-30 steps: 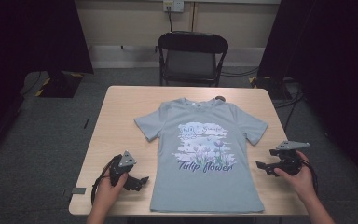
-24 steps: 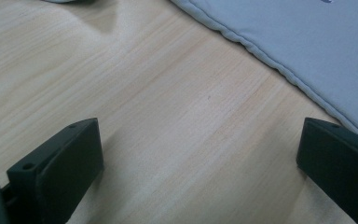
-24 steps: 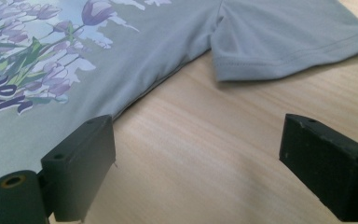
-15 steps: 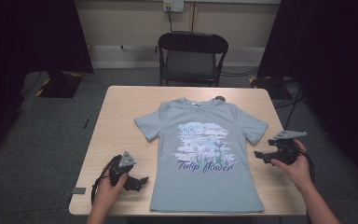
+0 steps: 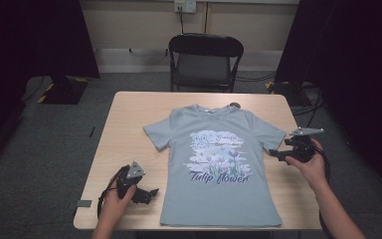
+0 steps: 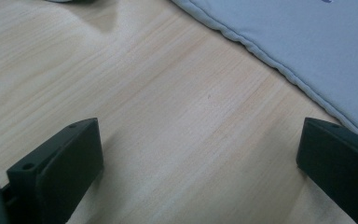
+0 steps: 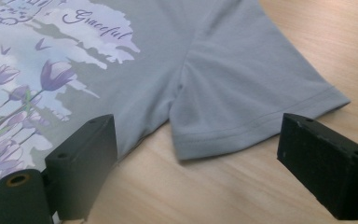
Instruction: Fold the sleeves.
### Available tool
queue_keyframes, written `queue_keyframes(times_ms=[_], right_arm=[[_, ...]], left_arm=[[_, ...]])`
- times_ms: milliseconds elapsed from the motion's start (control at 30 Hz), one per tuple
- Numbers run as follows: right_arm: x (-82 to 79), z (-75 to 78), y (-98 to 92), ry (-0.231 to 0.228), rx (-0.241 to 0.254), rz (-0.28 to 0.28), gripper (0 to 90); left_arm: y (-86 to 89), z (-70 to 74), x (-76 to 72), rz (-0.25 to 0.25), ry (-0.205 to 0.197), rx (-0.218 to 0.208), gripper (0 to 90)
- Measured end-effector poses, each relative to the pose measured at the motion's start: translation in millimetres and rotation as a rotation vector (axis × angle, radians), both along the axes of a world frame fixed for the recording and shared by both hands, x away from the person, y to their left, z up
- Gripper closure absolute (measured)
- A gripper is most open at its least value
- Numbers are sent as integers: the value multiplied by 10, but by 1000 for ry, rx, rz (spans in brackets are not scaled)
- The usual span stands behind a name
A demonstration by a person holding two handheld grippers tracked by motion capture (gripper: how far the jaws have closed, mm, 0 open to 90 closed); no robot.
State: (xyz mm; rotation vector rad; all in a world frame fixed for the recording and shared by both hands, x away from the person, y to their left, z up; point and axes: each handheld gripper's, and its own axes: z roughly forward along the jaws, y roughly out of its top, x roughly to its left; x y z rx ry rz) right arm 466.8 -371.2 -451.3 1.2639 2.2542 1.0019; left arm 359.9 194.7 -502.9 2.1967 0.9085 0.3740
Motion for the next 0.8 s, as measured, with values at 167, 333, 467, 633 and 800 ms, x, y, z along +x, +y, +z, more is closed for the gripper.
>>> queue_keyframes(times_ms=[167, 333, 467, 633, 800], right_arm=[[84, 44, -66, -8, 8, -33, 123], [135, 35, -90, -7, 20, -46, 130], [181, 11, -99, -16, 29, -65, 139], [239, -27, -108, -14, 38, -92, 153], [311, -63, -94, -6, 10, -107, 174]], left_arm=[[0, 0, 0, 0, 1, 0, 0], [0, 0, 0, 0, 1, 0, 0], [0, 0, 0, 0, 0, 0, 0], [1, 0, 0, -1, 0, 0, 0], [1, 0, 1, -1, 0, 0, 0]])
